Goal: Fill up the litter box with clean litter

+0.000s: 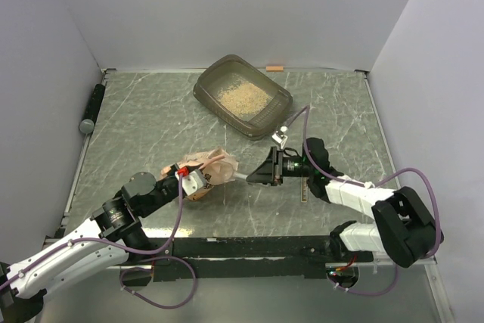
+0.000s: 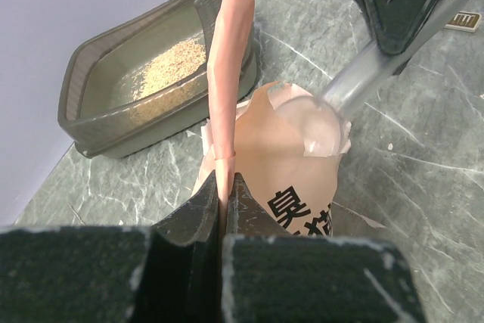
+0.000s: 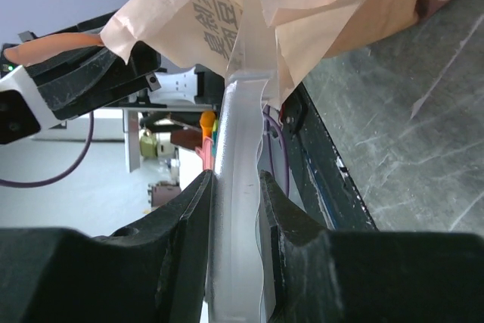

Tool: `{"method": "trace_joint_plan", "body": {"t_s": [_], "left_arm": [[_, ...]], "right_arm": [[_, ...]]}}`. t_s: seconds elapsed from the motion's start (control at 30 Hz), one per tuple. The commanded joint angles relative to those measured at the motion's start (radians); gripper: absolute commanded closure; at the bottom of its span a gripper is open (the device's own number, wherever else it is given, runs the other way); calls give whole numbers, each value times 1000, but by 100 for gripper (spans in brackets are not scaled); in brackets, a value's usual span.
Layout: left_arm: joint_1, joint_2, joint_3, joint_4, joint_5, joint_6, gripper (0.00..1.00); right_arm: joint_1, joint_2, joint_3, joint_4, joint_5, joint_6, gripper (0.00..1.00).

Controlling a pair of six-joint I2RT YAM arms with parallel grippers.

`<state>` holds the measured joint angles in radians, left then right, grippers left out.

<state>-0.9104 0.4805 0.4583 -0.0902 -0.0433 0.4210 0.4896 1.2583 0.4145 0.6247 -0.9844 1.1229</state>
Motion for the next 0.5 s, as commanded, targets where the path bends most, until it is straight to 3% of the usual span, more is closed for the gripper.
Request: {"method": "trace_joint_plan", "body": {"t_s": [0.0,0.47], "left_arm": [[-2,-14,31,93,46,-13,99],[-1,-13,26,96,46,-7,99]], "right_arm": [[-39,-56,-60,150,-10,60,100],[-111,-244,-158,115,-17,101,100]]}}
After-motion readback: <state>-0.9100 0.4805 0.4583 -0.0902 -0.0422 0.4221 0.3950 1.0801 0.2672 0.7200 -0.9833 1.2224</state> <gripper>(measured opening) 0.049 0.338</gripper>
